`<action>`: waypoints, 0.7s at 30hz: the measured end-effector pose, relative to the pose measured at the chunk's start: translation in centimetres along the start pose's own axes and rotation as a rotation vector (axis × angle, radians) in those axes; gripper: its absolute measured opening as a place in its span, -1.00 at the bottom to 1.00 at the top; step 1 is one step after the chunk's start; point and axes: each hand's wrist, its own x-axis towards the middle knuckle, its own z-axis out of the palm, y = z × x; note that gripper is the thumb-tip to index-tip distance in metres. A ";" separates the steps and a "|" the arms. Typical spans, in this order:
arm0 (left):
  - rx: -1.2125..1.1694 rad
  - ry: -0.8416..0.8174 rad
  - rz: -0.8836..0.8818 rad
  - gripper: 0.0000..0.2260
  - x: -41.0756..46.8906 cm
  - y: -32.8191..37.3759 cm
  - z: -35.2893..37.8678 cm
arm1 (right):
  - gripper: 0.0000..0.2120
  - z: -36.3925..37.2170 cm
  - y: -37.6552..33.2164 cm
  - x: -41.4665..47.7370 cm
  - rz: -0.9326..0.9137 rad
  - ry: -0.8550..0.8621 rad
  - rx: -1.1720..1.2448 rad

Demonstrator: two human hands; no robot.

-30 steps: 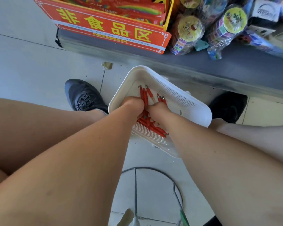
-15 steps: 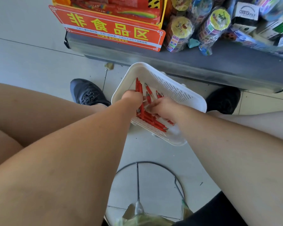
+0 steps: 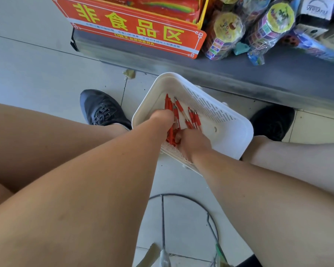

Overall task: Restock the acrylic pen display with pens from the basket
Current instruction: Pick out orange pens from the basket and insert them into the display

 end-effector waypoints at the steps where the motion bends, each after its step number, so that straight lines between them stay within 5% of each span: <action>1: -0.049 -0.022 -0.010 -0.75 0.4 -0.1 0.2 | -0.82 0.1 0.0 -0.1 -0.003 0.028 -0.026; 13: -0.242 -0.025 -0.049 -0.78 -0.3 -0.6 -0.4 | -0.81 0.3 0.6 0.4 0.115 0.205 -0.041; 21: -0.243 -0.052 -0.019 -0.83 -1.5 -0.5 -0.9 | -0.85 -2.8 1.7 0.1 0.250 0.107 0.602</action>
